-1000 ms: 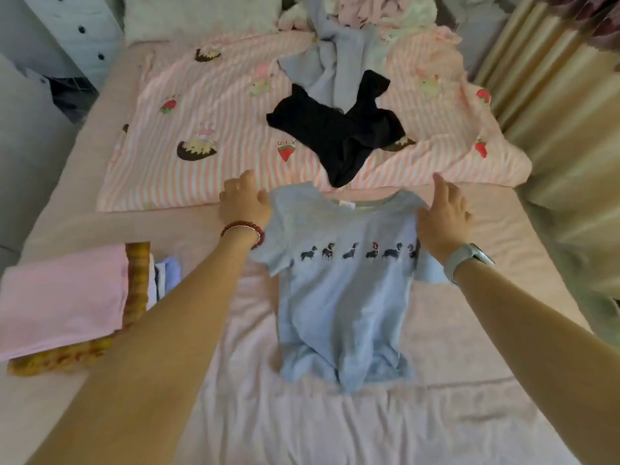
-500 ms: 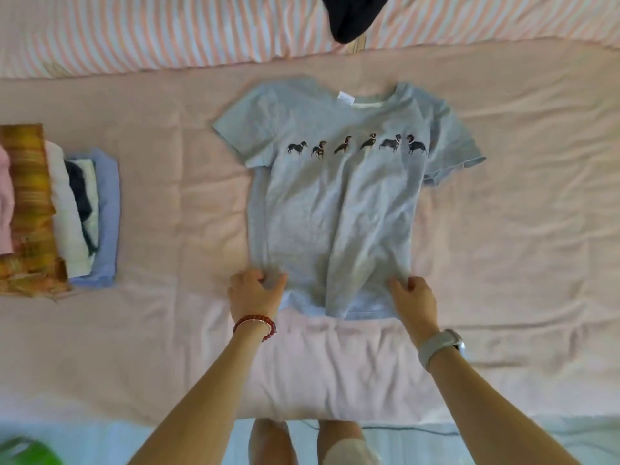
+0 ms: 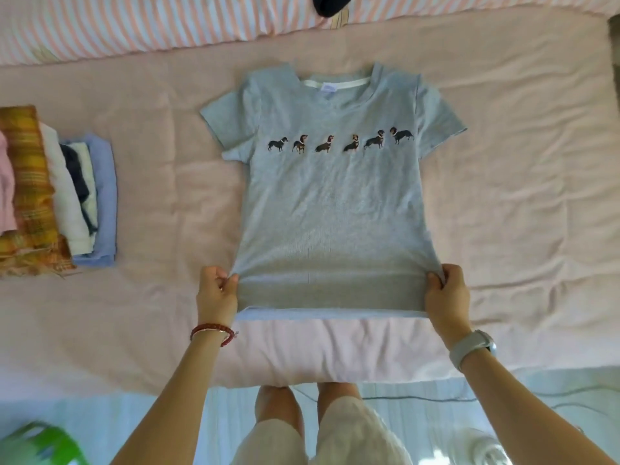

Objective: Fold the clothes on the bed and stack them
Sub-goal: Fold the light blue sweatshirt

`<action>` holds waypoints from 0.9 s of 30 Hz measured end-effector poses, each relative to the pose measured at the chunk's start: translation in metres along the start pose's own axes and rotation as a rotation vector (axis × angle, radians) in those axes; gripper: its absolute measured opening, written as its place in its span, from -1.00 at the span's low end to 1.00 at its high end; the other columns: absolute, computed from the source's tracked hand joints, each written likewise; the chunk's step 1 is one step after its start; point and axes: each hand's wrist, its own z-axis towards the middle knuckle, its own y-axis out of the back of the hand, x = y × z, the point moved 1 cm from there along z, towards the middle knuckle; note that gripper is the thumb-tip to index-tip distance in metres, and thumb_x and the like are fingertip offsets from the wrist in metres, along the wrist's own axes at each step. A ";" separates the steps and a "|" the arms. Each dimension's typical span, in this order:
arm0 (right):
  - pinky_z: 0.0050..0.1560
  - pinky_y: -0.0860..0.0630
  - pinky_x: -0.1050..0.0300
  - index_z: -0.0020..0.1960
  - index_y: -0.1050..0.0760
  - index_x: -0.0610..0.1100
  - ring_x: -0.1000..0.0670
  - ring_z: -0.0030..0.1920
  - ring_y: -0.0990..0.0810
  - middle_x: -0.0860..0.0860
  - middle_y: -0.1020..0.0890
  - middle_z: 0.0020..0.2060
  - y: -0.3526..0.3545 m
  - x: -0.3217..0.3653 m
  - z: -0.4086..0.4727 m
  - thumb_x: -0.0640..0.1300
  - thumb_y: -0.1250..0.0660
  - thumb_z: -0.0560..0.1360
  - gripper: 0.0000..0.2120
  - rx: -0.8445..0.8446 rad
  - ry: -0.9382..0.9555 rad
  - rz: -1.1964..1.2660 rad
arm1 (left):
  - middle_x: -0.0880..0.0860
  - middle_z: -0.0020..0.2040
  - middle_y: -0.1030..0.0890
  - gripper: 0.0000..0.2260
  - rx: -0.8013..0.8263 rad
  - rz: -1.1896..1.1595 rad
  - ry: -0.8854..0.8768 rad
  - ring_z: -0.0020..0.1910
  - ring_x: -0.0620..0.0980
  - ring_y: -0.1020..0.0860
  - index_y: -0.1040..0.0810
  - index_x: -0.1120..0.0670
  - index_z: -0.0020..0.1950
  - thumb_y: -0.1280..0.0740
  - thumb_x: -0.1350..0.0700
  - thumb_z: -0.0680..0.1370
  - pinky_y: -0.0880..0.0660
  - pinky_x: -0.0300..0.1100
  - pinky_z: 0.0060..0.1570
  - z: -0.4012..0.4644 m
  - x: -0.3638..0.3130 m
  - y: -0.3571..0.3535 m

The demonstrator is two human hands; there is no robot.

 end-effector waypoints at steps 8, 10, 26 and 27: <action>0.08 -0.37 -0.04 0.25 -0.32 -0.21 -0.25 0.15 -0.43 -0.19 -0.41 0.19 -0.014 -0.054 -0.012 -0.37 -0.17 0.44 -0.61 0.104 -0.081 -0.255 | 0.17 0.24 -0.40 -0.47 0.154 0.450 -0.001 0.22 0.22 -0.40 -0.34 0.13 0.33 -0.36 0.31 0.39 -0.42 0.07 0.14 -0.022 0.044 -0.015; 0.20 -0.29 -0.13 0.35 -0.29 -0.18 -0.24 0.24 -0.36 -0.19 -0.38 0.24 -0.015 -0.044 -0.012 -0.36 -0.18 0.39 -0.48 -0.018 0.119 -0.424 | 0.20 0.36 -0.33 -0.36 0.102 0.650 -0.284 0.33 0.26 -0.29 -0.33 0.07 0.39 -0.43 0.25 0.34 -0.39 0.18 0.18 -0.031 0.035 -0.022; -0.22 -0.48 0.00 -0.01 -0.55 -0.09 -0.11 -0.13 -0.51 -0.07 -0.58 -0.13 -0.026 -0.087 -0.013 -0.31 -0.51 0.12 -0.55 0.168 1.160 -0.891 | 0.10 -0.13 -0.48 -0.55 0.218 0.944 -0.912 -0.15 0.08 -0.41 -0.54 0.09 -0.12 -0.56 0.34 0.08 -0.47 -0.05 -0.22 -0.037 0.054 -0.045; -0.24 -0.46 0.01 -0.08 -0.57 -0.09 -0.10 -0.18 -0.52 -0.05 -0.57 -0.19 -0.026 -0.084 -0.011 -0.32 -0.51 0.12 -0.60 0.190 1.179 -0.889 | 0.08 -0.20 -0.50 -0.61 0.261 0.947 -0.960 -0.22 0.07 -0.45 -0.58 0.10 -0.20 -0.56 0.36 0.07 -0.47 -0.09 -0.28 -0.033 0.049 -0.046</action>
